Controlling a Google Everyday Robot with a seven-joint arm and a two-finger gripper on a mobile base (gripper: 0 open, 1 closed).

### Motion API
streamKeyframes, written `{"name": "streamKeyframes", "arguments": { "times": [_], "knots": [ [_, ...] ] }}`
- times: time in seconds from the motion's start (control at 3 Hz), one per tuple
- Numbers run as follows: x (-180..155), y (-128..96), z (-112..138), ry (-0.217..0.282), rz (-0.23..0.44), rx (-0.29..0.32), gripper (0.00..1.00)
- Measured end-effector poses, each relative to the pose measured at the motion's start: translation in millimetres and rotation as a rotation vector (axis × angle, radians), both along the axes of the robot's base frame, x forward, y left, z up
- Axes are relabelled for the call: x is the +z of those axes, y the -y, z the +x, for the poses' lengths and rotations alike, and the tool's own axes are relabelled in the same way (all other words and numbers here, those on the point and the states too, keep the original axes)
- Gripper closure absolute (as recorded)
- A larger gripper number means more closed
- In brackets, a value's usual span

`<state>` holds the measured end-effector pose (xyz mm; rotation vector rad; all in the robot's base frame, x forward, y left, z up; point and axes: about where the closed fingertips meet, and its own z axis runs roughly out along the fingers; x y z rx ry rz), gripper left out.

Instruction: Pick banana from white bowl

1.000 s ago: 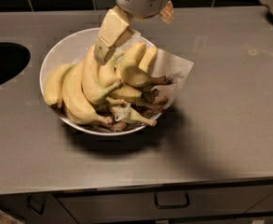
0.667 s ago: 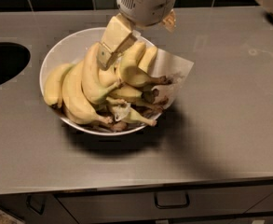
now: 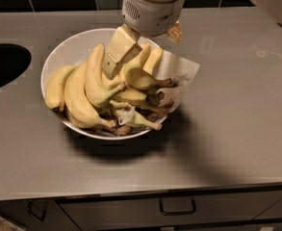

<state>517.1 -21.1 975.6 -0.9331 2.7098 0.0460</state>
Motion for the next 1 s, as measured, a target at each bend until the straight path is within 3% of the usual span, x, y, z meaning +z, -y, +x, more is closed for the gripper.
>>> {"name": "streamKeyframes", "arguments": {
  "times": [1.0],
  "knots": [
    [-6.3, -8.0, 1.9, -0.007, -0.033, 0.011, 0.20]
  ]
}}
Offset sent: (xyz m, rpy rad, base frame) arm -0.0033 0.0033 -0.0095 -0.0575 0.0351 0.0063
